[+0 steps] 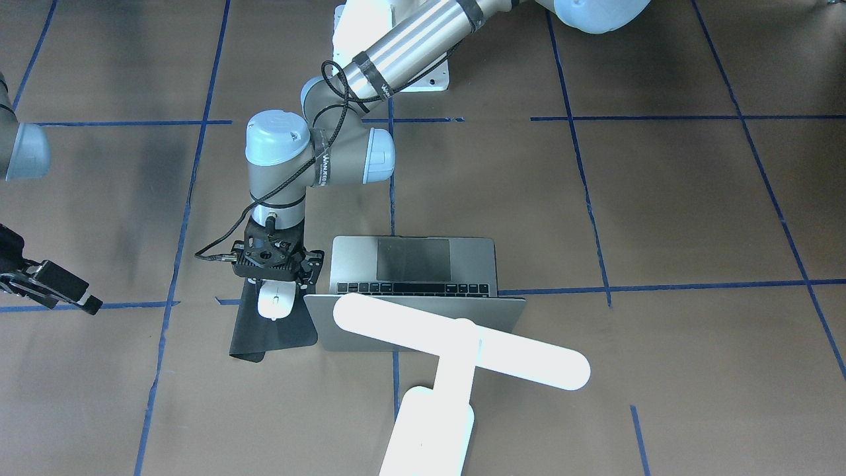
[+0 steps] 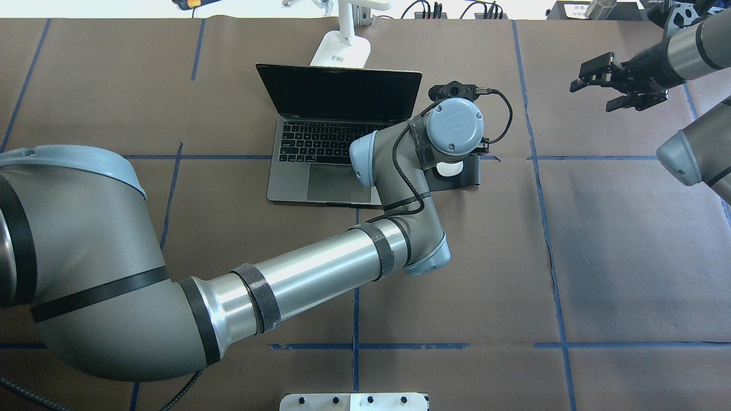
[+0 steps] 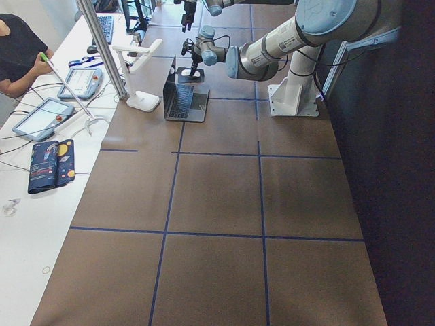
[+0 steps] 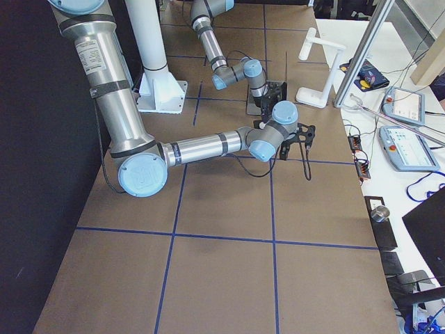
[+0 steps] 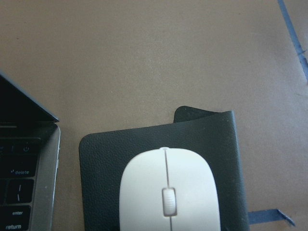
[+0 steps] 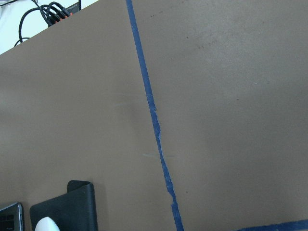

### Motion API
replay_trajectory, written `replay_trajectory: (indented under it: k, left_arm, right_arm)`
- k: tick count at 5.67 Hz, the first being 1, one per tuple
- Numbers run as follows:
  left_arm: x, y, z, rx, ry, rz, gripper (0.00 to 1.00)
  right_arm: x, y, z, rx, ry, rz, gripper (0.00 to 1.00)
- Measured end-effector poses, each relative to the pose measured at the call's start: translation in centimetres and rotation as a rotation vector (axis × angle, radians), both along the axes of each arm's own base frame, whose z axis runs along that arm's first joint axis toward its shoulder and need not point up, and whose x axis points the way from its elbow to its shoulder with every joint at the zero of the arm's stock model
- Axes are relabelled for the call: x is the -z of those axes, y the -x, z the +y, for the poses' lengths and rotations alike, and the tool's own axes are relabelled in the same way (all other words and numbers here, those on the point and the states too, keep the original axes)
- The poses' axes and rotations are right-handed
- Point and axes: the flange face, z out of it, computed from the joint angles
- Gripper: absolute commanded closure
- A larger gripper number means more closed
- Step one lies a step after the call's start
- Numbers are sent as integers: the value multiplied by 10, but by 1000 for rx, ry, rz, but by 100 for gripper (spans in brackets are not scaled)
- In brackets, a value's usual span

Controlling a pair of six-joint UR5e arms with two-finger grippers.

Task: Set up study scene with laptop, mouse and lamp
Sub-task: 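Carry the white mouse with the left gripper over the mouse pad, then lower the mouse onto the pad and open the left gripper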

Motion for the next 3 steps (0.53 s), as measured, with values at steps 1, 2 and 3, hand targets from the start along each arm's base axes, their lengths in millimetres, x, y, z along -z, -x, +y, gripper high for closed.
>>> replay_trajectory:
  k: [1, 2, 3]
  left_arm:
    - [7, 1, 1, -4, 0, 9, 0]
    - [13, 2, 3, -9, 6, 23, 0]
    - [26, 6, 4, -11, 23, 59, 0]
  right_arm:
    - [1, 0, 0, 0, -2, -1, 0]
    - [2, -1, -1, -2, -3, -1, 0]
    - [2, -4, -2, -8, -3, 0, 0]
